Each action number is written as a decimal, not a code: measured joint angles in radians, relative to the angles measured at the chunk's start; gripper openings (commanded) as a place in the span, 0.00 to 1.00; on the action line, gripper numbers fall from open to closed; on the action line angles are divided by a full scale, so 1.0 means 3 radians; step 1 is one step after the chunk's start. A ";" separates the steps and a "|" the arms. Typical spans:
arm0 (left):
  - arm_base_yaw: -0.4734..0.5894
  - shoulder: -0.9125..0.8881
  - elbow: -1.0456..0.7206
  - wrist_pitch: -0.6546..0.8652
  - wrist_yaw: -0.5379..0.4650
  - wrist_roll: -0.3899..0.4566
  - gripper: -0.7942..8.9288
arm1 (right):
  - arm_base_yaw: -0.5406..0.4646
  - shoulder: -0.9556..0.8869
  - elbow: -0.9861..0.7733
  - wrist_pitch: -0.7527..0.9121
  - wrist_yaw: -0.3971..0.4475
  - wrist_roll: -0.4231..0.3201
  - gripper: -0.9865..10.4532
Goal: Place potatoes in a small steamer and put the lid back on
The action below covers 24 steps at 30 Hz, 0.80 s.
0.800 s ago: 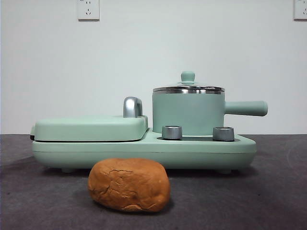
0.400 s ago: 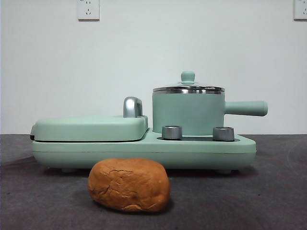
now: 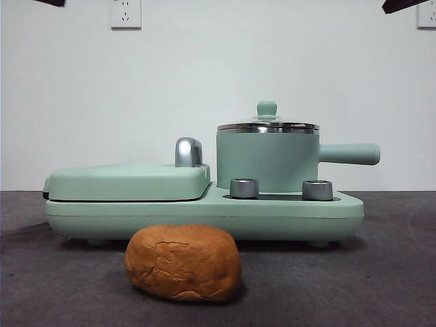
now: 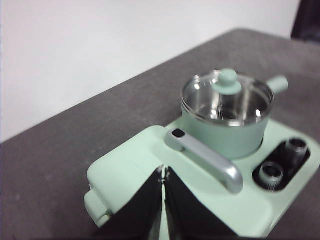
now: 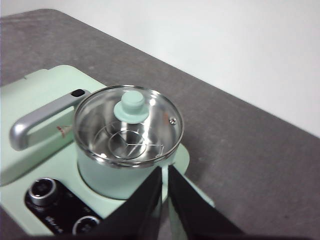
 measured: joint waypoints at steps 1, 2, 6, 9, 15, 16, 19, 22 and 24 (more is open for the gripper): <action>-0.0023 0.0029 0.0000 -0.0010 0.0000 0.0123 0.11 | 0.0008 0.0037 0.0024 0.0001 0.0000 -0.0060 0.10; -0.0043 0.0051 0.0000 -0.0018 0.0001 0.0223 0.14 | 0.0020 0.0058 0.0036 0.0000 0.0001 -0.0114 0.10; -0.0112 0.0085 0.0000 -0.0019 0.0001 0.0498 0.40 | 0.0069 0.0089 0.0038 -0.0027 0.0017 -0.0376 0.27; -0.0160 0.0085 0.0000 0.0003 0.0001 0.0572 0.42 | 0.0089 0.0089 0.0038 -0.0047 0.0069 -0.0467 0.33; -0.0285 0.0102 0.0000 0.0055 -0.0022 0.0580 0.33 | 0.0090 0.0088 0.0038 -0.0069 0.0198 -0.0459 0.33; -0.0319 0.0121 0.0000 0.0109 -0.0047 0.0538 0.33 | 0.0090 0.0088 0.0038 -0.0067 0.0198 -0.0420 0.33; -0.0422 0.0215 0.0000 0.0359 -0.0134 0.0361 0.34 | 0.0092 0.0088 0.0037 -0.0067 0.0197 -0.0310 0.33; -0.0526 0.0354 0.0000 0.0661 -0.0195 0.0132 0.34 | 0.0092 0.0086 0.0038 -0.0066 0.0197 -0.0217 0.33; -0.0607 0.0478 0.0001 0.0891 -0.0216 -0.0055 0.34 | 0.0092 0.0081 0.0038 -0.0064 0.0196 -0.0165 0.33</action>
